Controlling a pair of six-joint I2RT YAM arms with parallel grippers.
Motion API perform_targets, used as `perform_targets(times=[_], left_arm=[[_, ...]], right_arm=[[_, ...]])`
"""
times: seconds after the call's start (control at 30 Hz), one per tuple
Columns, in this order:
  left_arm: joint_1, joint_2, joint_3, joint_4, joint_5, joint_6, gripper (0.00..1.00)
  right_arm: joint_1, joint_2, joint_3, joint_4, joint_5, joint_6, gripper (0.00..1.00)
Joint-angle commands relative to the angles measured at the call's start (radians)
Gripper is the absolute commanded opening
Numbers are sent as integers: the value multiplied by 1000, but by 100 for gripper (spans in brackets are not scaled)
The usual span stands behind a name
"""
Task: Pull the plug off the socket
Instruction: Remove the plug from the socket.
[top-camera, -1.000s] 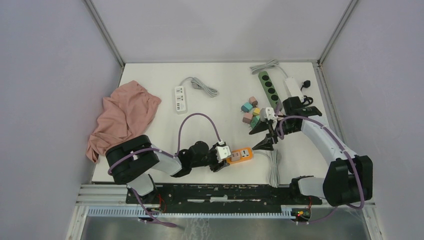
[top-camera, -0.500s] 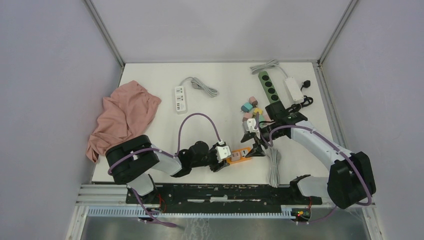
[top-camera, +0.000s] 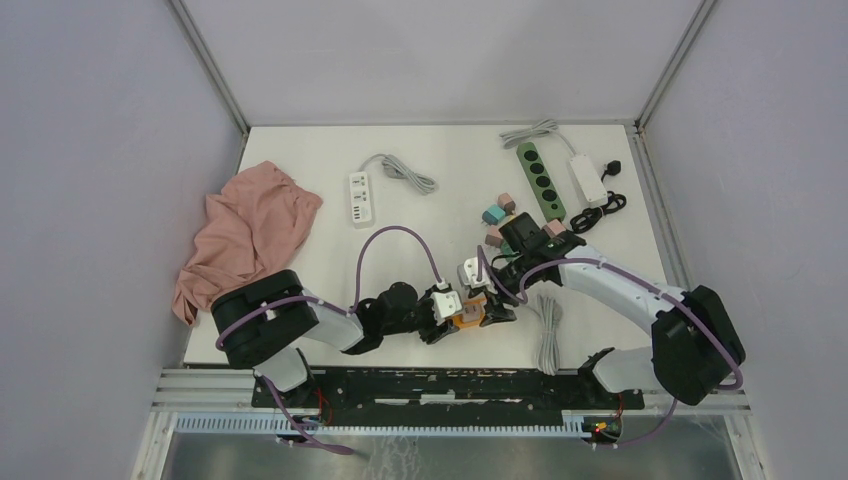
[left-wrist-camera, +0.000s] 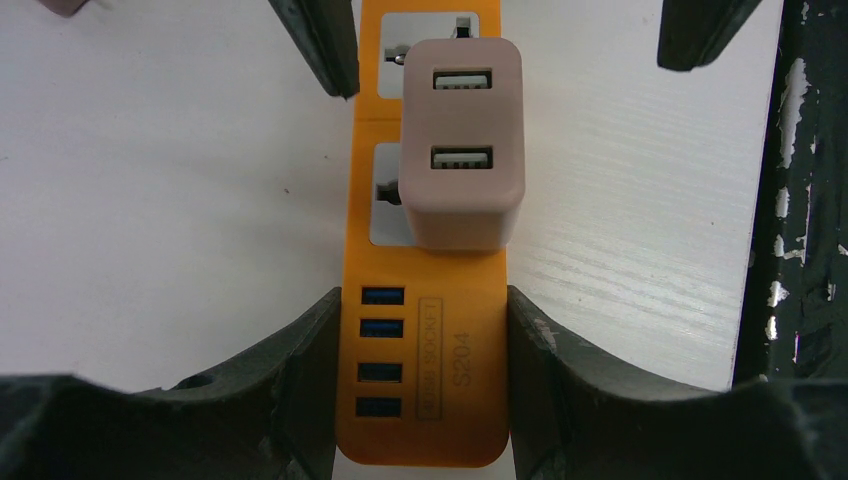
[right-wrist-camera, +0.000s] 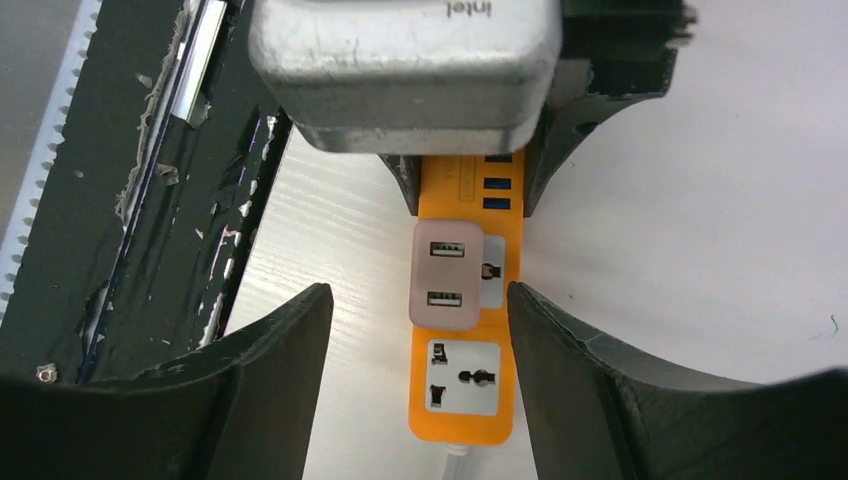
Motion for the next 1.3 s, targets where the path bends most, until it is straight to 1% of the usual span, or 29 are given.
perform_targets(times=[0.0,0.17,0.4,0.63,0.93,1.1,1.17,1.27], left_arm=[[1,-6,17,8,2,-29,4],[1,-5,19,14,3,-31,4],[1,-4,19,20,8,-34,4],[1,-5,17,27,10,-36,3],[0,-13,3,39,10,-40,3],[0,-13,-1,49,11,-43,3],[1,-10,3,52,14,-47,3],[1,-2,6,62,18,-51,3]], right_arm=[[45,13,-9,56,56,21,69],[78,16,-24,104,105,42,67],[106,32,-23,122,149,46,57],[118,41,-14,127,167,58,43],[118,37,8,100,195,63,16],[121,36,6,72,102,45,2],[121,38,8,98,68,95,0],[125,34,1,191,44,228,0]])
